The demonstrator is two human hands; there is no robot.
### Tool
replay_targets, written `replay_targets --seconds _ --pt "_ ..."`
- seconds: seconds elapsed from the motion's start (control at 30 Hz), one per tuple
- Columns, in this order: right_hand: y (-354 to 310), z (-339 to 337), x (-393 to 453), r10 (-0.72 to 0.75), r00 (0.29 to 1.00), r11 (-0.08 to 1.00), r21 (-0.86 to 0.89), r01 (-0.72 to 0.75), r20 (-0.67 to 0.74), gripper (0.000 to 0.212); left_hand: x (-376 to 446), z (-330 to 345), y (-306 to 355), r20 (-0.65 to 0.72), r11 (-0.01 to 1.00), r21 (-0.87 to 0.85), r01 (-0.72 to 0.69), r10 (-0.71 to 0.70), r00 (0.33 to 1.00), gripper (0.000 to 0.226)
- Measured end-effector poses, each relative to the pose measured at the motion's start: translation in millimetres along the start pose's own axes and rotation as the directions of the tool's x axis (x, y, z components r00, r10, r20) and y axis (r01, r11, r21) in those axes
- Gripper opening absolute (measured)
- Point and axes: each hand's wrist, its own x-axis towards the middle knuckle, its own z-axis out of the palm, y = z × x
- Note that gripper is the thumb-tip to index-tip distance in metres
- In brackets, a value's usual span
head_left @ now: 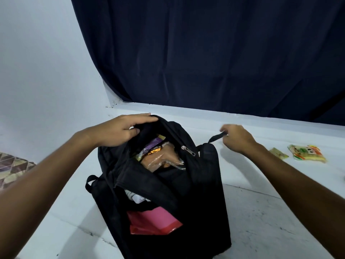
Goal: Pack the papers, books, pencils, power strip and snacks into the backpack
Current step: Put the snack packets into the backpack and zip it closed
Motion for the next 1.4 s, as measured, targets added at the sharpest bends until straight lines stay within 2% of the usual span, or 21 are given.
replay_targets --seconds 0.1,0.2,0.27,0.33,0.4,0.5,0.57,0.67,0.73,0.8,0.87,0.97,1.07,1.13,1.23,1.3,1.33,1.4 --pt "75.0 28.4 2.7 0.314 0.932 0.918 -0.307 -0.251 0.179 0.052 -1.4 3.0 4.0 -0.029 1.000 0.000 0.021 -0.021 0.999 0.091" --pt "118.7 44.5 -2.1 0.427 0.870 0.875 -0.355 -0.329 0.246 0.053 -0.6 7.1 9.3 -0.054 0.999 0.019 0.047 -0.046 0.997 0.090" --pt "128.1 51.9 -4.8 0.422 0.876 0.876 -0.354 -0.327 0.234 0.051 0.5 9.9 12.3 -0.076 0.997 0.036 0.075 -0.072 0.994 0.081" --pt "124.8 56.6 -8.4 0.361 0.917 0.886 -0.370 -0.281 0.168 0.039 1.5 12.6 14.9 -0.095 0.993 0.053 0.102 -0.096 0.991 0.075" --pt "112.1 57.2 -13.5 0.293 0.949 0.891 -0.393 -0.229 0.112 0.029 1.3 13.9 17.5 -0.104 0.992 0.053 0.115 -0.109 0.989 0.076" --pt "99.2 60.0 -20.0 0.175 0.983 0.900 -0.413 -0.141 0.047 0.029 0.1 16.4 24.0 -0.119 0.990 0.037 0.135 -0.130 0.984 0.083" --pt "91.9 61.1 -19.2 0.141 0.990 0.954 -0.268 -0.133 0.014 0.027 -1.0 16.9 26.9 -0.123 0.988 0.028 0.150 -0.146 0.982 0.085" --pt "66.9 51.7 -20.4 0.148 0.982 0.981 0.140 -0.132 -0.115 0.004 -1.1 17.8 30.7 -0.123 0.983 0.039 0.179 -0.173 0.977 0.082" --pt "44.4 38.2 -21.6 0.194 0.966 0.885 0.455 -0.097 -0.170 0.015 -0.4 18.6 31.2 -0.124 0.980 0.043 0.193 -0.187 0.975 0.075" --pt "17.1 19.0 -26.5 0.171 0.969 0.734 0.679 -0.005 -0.177 0.024 0.2 19.8 33.1 -0.122 0.979 0.051 0.199 -0.192 0.974 0.074" --pt "-14.4 -1.9 -36.9 0.063 0.976 0.606 0.785 0.130 -0.210 0.029 -0.2 19.6 32.9 -0.117 0.977 0.061 0.206 -0.198 0.973 0.074" --pt "-56.7 -26.3 -55.7 -0.085 0.954 0.452 0.843 0.293 -0.286 0.036 -0.1 19.5 32.2 -0.117 0.969 0.084 0.231 -0.221 0.968 0.070" --pt "-89.7 -40.2 -75.8 -0.295 0.864 0.352 0.794 0.495 -0.408 0.030 1.1 18.9 32.7 -0.114 0.961 0.123 0.246 -0.233 0.966 0.067" --pt "-104.0 -39.2 -87.2 -0.479 0.738 0.361 0.660 0.659 -0.475 0.024 1.3 16.1 33.3 -0.110 0.960 0.122 0.250 -0.237 0.965 0.067" --pt "-115.1 -17.2 -95.4 -0.762 0.470 0.404 0.240 0.883 -0.446 0.020 1.5 8.0 34.1 -0.070 0.959 0.142 0.246 -0.238 0.969 0.069" --pt "-120.6 2.8 -95.5 -0.865 0.337 0.378 -0.040 0.925 -0.371 0.019 1.9 2.4 37.5 -0.049 0.952 0.183 0.244 -0.239 0.970 0.069" --pt "-124.8 10.3 -94.9 -0.884 0.321 0.375 -0.103 0.921 -0.340 0.020 1.6 -0.1 39.8 -0.042 0.949 0.205 0.239 -0.235 0.971 0.069" --pt "-136.2 16.5 -92.6 -0.877 0.362 0.419 -0.137 0.898 -0.316 0.025 0.5 -2.8 44.6 -0.038 0.943 0.238 0.231 -0.229 0.973 0.069"
